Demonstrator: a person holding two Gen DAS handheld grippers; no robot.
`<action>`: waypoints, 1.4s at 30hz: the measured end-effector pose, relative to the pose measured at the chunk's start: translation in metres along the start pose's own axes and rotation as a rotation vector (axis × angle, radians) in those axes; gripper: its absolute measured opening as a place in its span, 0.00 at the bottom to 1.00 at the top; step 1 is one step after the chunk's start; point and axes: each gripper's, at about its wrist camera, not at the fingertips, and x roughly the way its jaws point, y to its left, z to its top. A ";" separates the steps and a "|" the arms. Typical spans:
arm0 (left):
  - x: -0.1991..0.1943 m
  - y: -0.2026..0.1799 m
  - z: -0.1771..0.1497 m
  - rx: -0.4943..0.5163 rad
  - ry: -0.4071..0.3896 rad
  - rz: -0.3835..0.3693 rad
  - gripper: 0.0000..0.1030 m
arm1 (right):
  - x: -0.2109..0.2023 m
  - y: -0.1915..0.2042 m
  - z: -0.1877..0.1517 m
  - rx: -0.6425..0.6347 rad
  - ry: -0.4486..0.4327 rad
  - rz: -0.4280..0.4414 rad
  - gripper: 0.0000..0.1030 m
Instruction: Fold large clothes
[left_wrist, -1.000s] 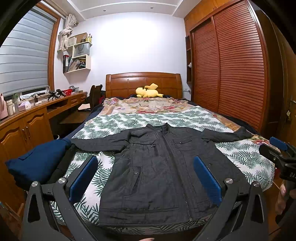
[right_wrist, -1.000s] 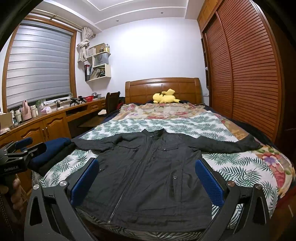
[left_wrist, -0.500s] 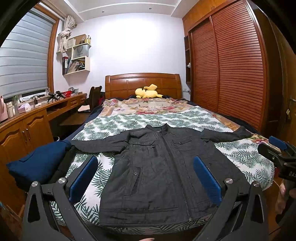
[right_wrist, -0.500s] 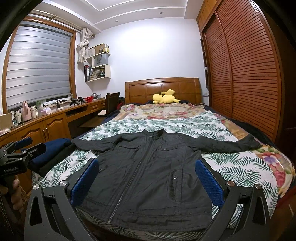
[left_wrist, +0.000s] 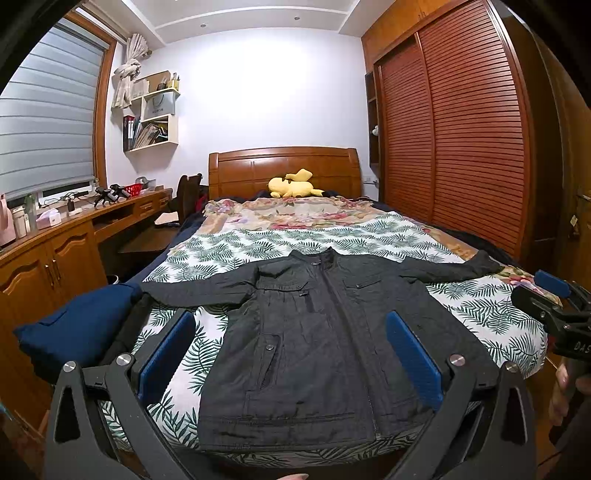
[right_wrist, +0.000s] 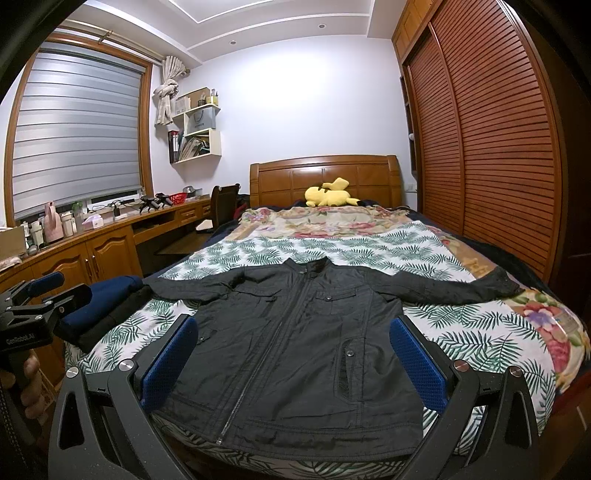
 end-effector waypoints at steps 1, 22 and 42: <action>0.000 0.000 0.000 0.000 0.000 0.001 1.00 | 0.000 0.000 0.000 0.000 0.000 0.000 1.00; 0.001 0.000 -0.001 0.006 0.010 0.004 1.00 | 0.000 0.001 -0.002 0.002 0.011 0.005 1.00; 0.073 0.032 -0.031 -0.030 0.130 -0.001 1.00 | 0.060 0.000 0.011 -0.015 0.099 0.073 1.00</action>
